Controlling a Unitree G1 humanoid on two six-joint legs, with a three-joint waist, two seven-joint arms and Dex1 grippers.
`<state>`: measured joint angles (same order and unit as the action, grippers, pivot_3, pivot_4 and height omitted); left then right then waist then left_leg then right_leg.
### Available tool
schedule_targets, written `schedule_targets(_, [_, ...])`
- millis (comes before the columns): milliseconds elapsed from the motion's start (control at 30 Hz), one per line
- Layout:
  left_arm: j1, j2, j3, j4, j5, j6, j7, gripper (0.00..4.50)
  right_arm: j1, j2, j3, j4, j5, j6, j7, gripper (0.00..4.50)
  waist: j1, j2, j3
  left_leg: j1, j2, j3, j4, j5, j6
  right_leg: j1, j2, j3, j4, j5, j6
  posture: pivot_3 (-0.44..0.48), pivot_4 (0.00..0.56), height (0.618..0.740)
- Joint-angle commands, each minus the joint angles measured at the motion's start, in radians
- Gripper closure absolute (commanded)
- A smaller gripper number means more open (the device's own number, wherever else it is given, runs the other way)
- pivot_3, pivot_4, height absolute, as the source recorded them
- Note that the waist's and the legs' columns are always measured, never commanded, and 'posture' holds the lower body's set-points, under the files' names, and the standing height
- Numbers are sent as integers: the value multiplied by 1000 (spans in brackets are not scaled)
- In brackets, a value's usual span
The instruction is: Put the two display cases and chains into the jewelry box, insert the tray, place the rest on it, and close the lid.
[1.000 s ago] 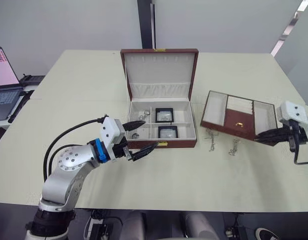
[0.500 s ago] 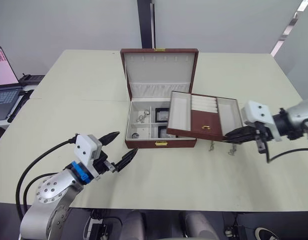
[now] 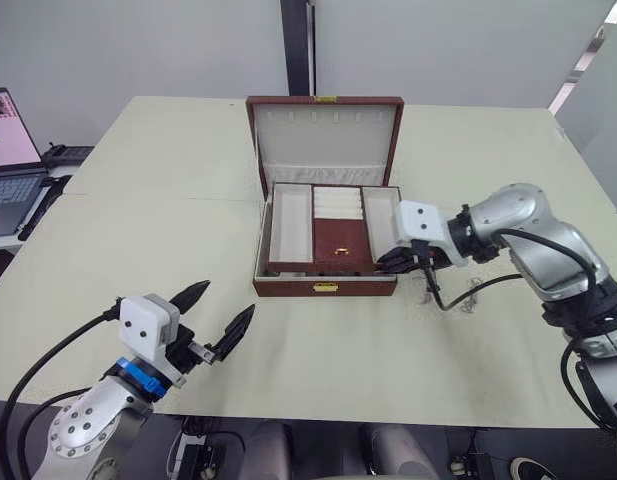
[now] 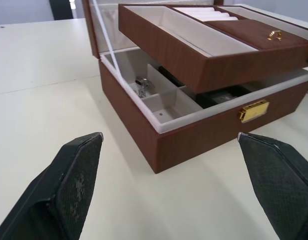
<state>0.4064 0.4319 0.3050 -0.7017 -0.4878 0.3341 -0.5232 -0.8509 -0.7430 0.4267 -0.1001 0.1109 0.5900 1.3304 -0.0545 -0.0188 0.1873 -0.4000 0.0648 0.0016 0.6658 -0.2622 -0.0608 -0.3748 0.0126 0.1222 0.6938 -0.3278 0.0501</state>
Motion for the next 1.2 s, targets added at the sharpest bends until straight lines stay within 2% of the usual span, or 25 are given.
schedule_targets(33, [29, -12, 21, -62, 0, -31, 20, 0, -57, 32, 17, 5, -26, 15, -14, 4473, -3, 0, 0, 0, 0, 0, 0, 0, 0, 0, 0, 0, 0, 0, 0, 0, 150, 740])
schedule_targets(367, [55, -15, 27, -90, 1, -42, 54, 0, -115, 102, 62, 52, -70, 58, -33, 4473, -3, 0, 0, 0, 0, 0, -1, 0, 0, 0, 0, 0, 0, 0, 0, 0, 150, 740])
schedule_targets(833, [29, -3, 12, -87, -3, -25, 68, 0, -95, 80, 72, 49, -100, 53, -14, 4473, -3, 0, 0, 0, 0, 0, -2, 0, 0, -1, 0, 0, -1, 0, 0, 0, 150, 740])
schedule_targets(1200, [13, 5, 10, -80, -4, -14, 60, 0, -71, 66, 72, -24, -76, 114, -5, 4473, -3, 0, 0, -1, 0, 0, -2, 0, 0, -1, 0, 0, -3, 0, 0, 0, 150, 740])
